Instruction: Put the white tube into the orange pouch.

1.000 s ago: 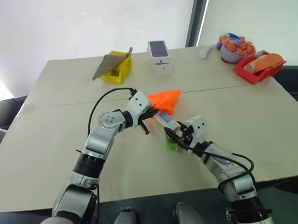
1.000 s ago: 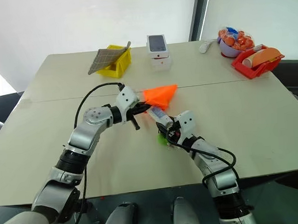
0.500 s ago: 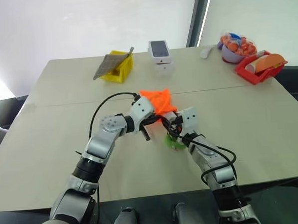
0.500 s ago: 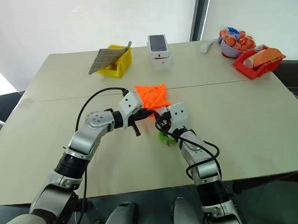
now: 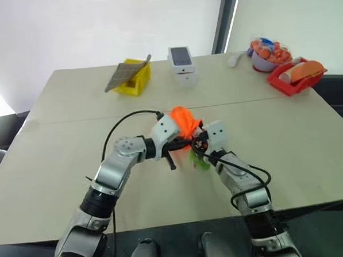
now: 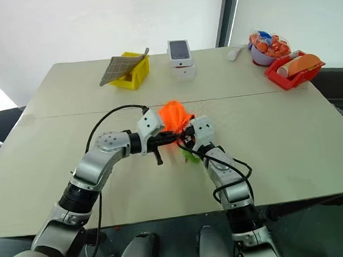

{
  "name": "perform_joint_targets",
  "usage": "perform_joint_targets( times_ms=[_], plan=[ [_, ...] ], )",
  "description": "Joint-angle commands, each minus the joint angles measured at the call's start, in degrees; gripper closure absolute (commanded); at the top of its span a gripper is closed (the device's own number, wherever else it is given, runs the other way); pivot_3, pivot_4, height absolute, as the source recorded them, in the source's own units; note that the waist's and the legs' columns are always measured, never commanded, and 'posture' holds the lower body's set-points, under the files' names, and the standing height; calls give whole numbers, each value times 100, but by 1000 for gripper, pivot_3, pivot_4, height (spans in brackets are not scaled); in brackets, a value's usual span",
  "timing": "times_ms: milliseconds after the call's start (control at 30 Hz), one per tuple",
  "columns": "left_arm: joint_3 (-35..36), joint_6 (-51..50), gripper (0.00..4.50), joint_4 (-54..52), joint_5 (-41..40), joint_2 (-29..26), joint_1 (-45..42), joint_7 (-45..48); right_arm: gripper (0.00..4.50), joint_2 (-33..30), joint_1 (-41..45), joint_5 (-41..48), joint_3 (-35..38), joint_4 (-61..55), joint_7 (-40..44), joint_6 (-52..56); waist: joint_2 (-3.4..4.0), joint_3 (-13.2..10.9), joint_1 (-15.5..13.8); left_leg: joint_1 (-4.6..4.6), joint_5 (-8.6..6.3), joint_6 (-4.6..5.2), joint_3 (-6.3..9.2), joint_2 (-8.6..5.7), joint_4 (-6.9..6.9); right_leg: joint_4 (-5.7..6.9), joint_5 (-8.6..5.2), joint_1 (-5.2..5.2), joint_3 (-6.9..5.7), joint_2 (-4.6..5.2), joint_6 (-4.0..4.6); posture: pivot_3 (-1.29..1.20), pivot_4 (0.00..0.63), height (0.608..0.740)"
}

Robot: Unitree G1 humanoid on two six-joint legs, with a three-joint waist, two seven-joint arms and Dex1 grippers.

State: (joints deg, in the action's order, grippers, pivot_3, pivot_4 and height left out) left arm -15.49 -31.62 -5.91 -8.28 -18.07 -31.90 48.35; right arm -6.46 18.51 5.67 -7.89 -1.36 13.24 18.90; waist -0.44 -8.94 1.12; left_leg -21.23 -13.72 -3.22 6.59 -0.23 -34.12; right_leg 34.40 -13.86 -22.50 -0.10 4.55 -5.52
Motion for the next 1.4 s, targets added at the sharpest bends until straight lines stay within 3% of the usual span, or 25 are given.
perform_joint_targets(
  times_ms=[33, 267, 533, 633, 867, 900, 1000, 1033, 1400],
  plan=[
    [-1, -10, 4500, -314, -152, -13, -11, 17, 2566, -65, 361, -294, -261, 141, 148, -122, 0, 0, 0, -1, 0, 0, 0, 0, 0, -1, 0, 0, 0, 0, 0, 0, 150, 740],
    [50, 10, 4500, -319, -110, -92, 56, -82, 2566, -563, 699, -942, -983, 346, 816, -62, 0, 0, -1, -1, 0, 0, 0, 0, -1, -2, 2, 1, 0, 0, -3, 0, 150, 740],
    [109, 60, 4500, -232, -99, -112, 69, -209, 2566, -1237, 561, -893, -1150, -203, 1856, 16, -1, 1, -6, 0, 0, 0, 0, 0, -1, -3, 1, 3, 0, 0, -18, 0, 150, 740],
    [56, 53, 4500, -295, -149, -132, 81, -141, 2566, -1228, 638, -913, -1137, -235, 1956, 50, -1, 0, 1, 0, 0, 0, 0, 0, -1, -3, 1, 3, 0, 0, -19, 0, 150, 740],
    [43, -58, 4500, -529, -359, -110, 127, -12, 2566, -549, 1116, -1092, -1180, 522, 1565, 104, -1, 1, 9, 4, 0, 0, 0, 0, 0, 3, 4, 0, 0, -2, -14, 0, 150, 740],
    [47, -69, 4500, -547, -365, -120, 139, -18, 1539, -507, 1135, -1116, -1177, 584, 1540, 101, -1, 1, 3, 4, 0, 0, 1, 0, 0, 3, 6, 0, 0, -2, -10, 0, 150, 740],
    [118, -95, 4500, -556, -343, -158, 190, -80, 242, -464, 1027, -1114, -1111, 454, 1501, 90, -1, 1, -20, 0, 0, 0, 1, 0, -1, 0, 6, 1, 0, -1, -10, 0, 150, 740],
    [169, -97, 4500, -541, -330, -175, 212, -118, 64, -519, 934, -1127, -1093, 327, 1493, 42, -1, 1, -20, -1, 0, 0, 1, 0, -1, -2, 6, 3, 0, 0, -11, 0, 150, 740],
    [776, 48, 4500, -270, -391, -501, 454, -407, 64, -1797, -476, -129, -414, -1640, 2693, 176, -1, 1, -11, 2, 0, 0, 1, 0, 0, -3, -8, 4, 0, 0, -33, 0, 150, 740]
  ],
)
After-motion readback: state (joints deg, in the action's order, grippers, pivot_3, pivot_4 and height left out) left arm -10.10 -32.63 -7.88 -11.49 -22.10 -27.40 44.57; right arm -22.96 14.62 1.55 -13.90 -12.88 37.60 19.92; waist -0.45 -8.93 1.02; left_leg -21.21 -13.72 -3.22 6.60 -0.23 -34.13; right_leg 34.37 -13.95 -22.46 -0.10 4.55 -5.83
